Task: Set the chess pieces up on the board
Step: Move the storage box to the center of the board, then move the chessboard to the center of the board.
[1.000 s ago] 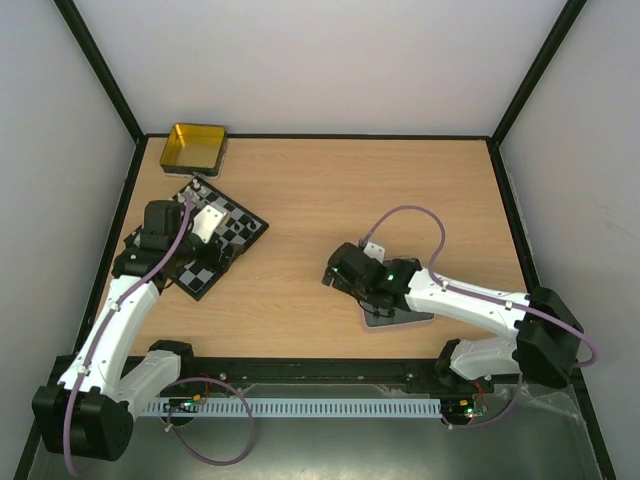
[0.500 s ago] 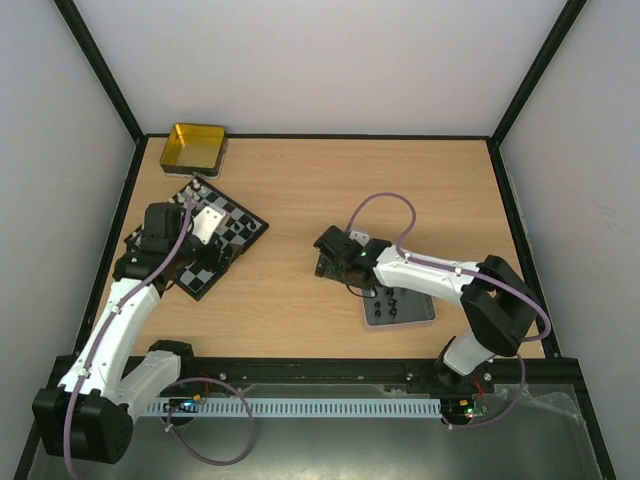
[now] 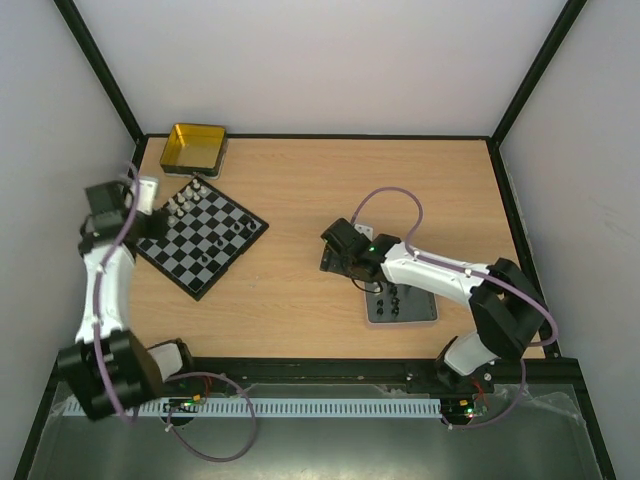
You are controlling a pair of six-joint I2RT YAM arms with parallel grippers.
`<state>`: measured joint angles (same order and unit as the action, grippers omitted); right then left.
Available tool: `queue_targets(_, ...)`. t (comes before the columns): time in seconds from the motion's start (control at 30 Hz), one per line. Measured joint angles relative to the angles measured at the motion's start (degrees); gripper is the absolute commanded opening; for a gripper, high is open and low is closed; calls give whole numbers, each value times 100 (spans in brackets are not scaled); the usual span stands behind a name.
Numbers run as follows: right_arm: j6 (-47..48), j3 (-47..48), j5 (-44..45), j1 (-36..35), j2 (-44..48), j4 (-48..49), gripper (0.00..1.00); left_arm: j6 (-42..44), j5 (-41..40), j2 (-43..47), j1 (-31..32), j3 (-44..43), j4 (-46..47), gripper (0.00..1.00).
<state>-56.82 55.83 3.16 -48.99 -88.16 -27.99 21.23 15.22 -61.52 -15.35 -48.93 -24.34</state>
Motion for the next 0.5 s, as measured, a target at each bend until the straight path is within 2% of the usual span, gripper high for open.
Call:
queue_targets(0.07,35,-9,-26,0,83,11,88,149,61,-573,-568,-457,4,44)
queue_targets(0.13,74,-57,-85,0,166,61,88,278,59,-1104,-918,-905,85,39)
queue_targets(0.17,101,-111,-125,0,210,109,87,332,24,-1331,-1003,-1088,133,38)
queue_targets(0.27,188,-273,-262,0,297,201,87,507,-101,-1958,-1064,-1574,254,26)
queue_targets(0.4,313,-503,-450,0,315,317,87,636,-258,-3071,-1071,-2540,199,24)
queue_targets(0.5,382,-610,-544,0,332,319,87,728,-315,-3897,-1099,-3204,160,36)
